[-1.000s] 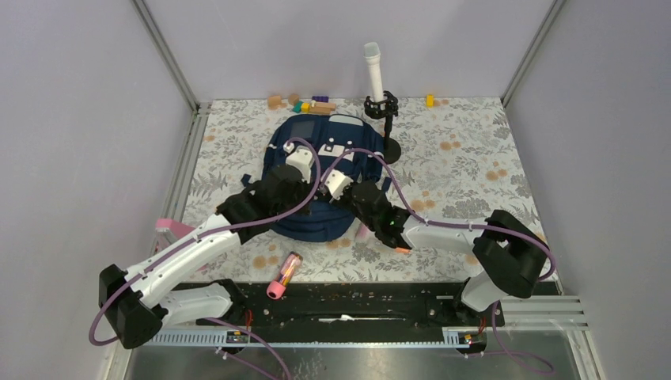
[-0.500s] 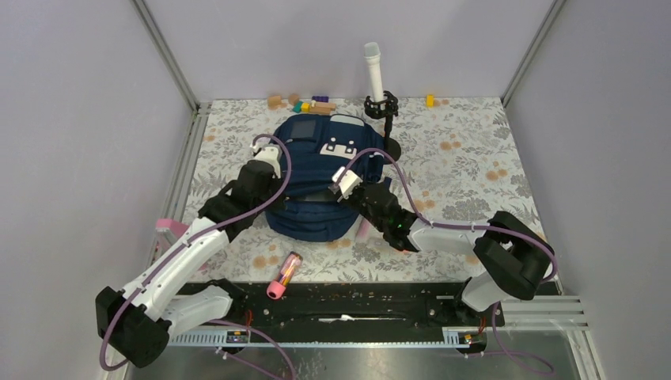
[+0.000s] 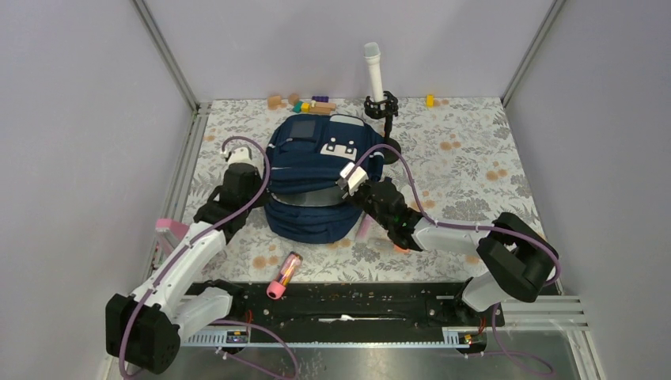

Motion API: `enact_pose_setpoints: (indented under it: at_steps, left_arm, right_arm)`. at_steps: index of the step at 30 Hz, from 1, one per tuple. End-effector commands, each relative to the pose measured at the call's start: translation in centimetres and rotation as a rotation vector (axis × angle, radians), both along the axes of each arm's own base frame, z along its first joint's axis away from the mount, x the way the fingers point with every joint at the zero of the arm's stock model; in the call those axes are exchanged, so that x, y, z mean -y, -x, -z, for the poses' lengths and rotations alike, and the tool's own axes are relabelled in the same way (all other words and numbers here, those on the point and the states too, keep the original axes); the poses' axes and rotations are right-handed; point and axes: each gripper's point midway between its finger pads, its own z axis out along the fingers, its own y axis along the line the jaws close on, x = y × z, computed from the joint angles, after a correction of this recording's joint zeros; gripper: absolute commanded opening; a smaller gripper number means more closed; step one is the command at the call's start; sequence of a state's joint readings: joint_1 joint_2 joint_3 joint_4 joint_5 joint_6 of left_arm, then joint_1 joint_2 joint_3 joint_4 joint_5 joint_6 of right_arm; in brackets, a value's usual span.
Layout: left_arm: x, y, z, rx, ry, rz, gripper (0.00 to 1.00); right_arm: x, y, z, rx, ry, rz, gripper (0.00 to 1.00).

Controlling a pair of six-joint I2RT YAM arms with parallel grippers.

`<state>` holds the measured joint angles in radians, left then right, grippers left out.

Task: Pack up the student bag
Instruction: Unzip the student bag at the center of the board.

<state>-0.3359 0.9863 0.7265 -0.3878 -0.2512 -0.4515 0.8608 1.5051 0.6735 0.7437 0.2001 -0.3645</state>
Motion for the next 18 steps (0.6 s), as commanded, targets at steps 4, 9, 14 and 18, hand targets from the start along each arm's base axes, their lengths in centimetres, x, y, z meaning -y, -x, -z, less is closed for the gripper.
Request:
enact_pose_setpoints:
  at_steps: [4, 9, 14, 18]
  left_arm:
    - [-6.0, -4.1, -1.8, 0.176, -0.069, -0.234, 0.0]
    - [-6.4, -6.9, -2.5, 0.254, -0.011, -0.207, 0.0]
    - [-6.1, -9.5, -2.2, 0.284, 0.042, -0.149, 0.0]
    - [-5.6, -11.4, -2.0, 0.305, 0.081, -0.093, 0.0]
  right_arm:
    - [1.3, -1.1, -5.1, 0.068, -0.185, 0.051, 0.0]
    - [1.1, -1.1, -5.1, 0.061, -0.201, 0.039, 0.0]
    - [1.0, -0.9, -5.4, 0.056, -0.218, 0.028, 0.0]
    - [0.9, -0.7, -5.8, 0.055, -0.227, 0.015, 0.0]
